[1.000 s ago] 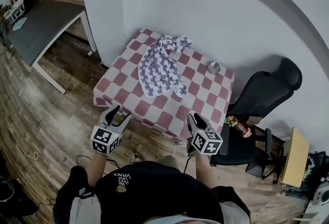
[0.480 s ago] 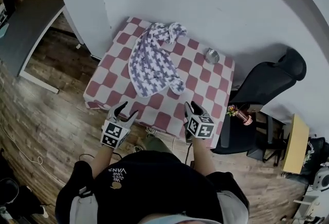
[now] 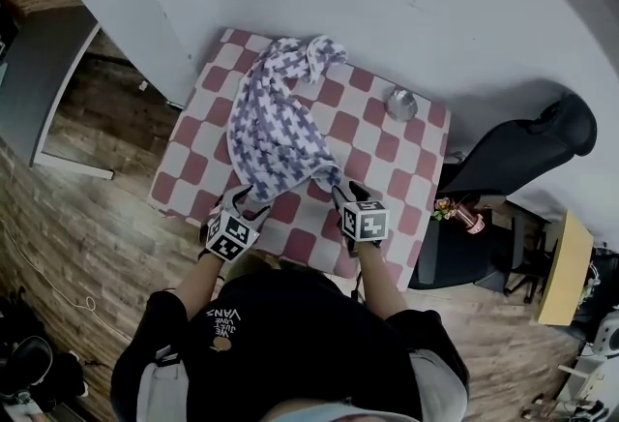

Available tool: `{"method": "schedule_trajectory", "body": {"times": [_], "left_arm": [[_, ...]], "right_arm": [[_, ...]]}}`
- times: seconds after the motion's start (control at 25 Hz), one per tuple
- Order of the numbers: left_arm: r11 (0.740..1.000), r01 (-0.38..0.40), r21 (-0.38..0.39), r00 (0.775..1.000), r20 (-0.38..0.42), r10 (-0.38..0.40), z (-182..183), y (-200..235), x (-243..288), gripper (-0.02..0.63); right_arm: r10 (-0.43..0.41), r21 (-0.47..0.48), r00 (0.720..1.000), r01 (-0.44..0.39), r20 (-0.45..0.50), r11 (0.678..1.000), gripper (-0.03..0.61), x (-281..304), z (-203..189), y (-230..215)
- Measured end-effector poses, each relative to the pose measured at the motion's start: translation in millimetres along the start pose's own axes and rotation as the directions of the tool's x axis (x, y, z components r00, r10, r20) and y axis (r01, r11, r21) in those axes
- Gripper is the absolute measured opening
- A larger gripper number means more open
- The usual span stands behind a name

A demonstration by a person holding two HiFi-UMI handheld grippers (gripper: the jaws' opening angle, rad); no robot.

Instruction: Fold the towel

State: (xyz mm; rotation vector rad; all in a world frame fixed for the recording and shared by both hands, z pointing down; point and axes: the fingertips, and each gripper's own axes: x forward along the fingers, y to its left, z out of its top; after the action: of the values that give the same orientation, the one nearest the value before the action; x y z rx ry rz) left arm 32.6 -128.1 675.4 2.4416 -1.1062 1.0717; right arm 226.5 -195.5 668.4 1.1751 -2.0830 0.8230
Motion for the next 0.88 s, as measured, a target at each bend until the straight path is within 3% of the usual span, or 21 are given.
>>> {"method": "schedule_trajectory", "body": {"times": [0.16,0.28,0.36,0.44,0.56,0.72,0.88], "left_arm": [[0.996,0.06,0.061,0.996,-0.072,-0.055,-9.4,-3.5,17.1,0.241],[0.993,0.103,0.056,0.993,-0.066,-0.1,-11.8,-2.4,20.8,0.228],[0.992,0.119,0.043,0.992,-0.048,-0.117,-13.6,-1.1,20.2,0.194],[0.991,0.115,0.067,0.992,-0.064,-0.111,-16.5,5.4,18.1,0.05],[0.981,0.145,0.132,0.987,-0.089,-0.134,-11.8,19.1,10.8,0.031],[0.983,0.092,0.159,0.993,0.056,-0.103,26.1,58.1,-29.4,0.029],[0.968,-0.006,0.25,0.961,0.268,-0.063,89.2,89.3,-97.0,0.029]], "right_arm": [[0.023,0.012,0.999,-0.022,-0.043,1.0,0.175,19.5,-2.1,0.8],[0.014,0.019,0.997,-0.012,-0.08,1.0,0.164,29.7,-4.3,5.4],[-0.008,0.016,0.995,0.01,-0.103,1.0,0.122,33.2,-8.8,6.9],[-0.046,0.001,0.994,0.046,-0.099,0.999,0.051,31.1,-8.2,5.3],[-0.176,-0.061,0.984,0.173,-0.043,0.983,0.025,12.8,7.7,-11.6],[-0.327,-0.169,0.938,0.343,0.114,0.924,0.023,-38.3,57.1,-26.0],[-0.368,-0.265,0.869,0.46,0.33,0.848,0.021,-104.1,114.3,7.9]]}}
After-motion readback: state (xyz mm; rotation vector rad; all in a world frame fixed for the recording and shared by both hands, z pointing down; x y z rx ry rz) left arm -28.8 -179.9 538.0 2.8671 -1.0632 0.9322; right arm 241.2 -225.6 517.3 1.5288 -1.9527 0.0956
